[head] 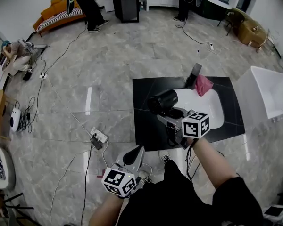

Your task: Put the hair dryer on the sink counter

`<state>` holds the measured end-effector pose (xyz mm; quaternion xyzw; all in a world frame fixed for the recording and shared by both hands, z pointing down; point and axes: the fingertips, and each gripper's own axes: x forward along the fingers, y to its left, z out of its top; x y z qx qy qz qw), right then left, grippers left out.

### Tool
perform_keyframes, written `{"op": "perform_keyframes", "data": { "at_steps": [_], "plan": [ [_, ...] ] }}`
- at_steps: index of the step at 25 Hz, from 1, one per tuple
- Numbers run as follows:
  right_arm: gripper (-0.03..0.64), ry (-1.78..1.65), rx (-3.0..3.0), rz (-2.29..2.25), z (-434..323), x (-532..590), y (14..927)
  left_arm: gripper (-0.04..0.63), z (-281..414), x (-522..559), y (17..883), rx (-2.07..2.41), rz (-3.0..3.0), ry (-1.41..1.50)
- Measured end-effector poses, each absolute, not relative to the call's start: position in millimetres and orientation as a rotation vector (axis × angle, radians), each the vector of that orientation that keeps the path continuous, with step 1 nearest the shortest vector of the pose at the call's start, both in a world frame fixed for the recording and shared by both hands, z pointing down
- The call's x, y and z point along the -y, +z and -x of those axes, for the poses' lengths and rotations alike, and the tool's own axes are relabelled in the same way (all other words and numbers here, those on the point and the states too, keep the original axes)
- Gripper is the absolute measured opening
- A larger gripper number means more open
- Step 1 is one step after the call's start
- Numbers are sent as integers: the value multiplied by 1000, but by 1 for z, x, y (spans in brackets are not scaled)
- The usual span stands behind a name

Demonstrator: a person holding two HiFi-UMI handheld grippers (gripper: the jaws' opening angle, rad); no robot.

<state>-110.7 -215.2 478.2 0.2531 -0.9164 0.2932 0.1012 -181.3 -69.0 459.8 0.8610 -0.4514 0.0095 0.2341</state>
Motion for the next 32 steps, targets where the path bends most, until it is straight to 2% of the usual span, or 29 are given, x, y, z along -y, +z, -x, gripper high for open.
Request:
{"op": "perform_keyframes", "data": {
  "at_steps": [32],
  "plan": [
    [201, 174, 2294, 8, 131, 329, 594, 3, 123, 194, 512, 1376, -2196, 83]
  ]
}}
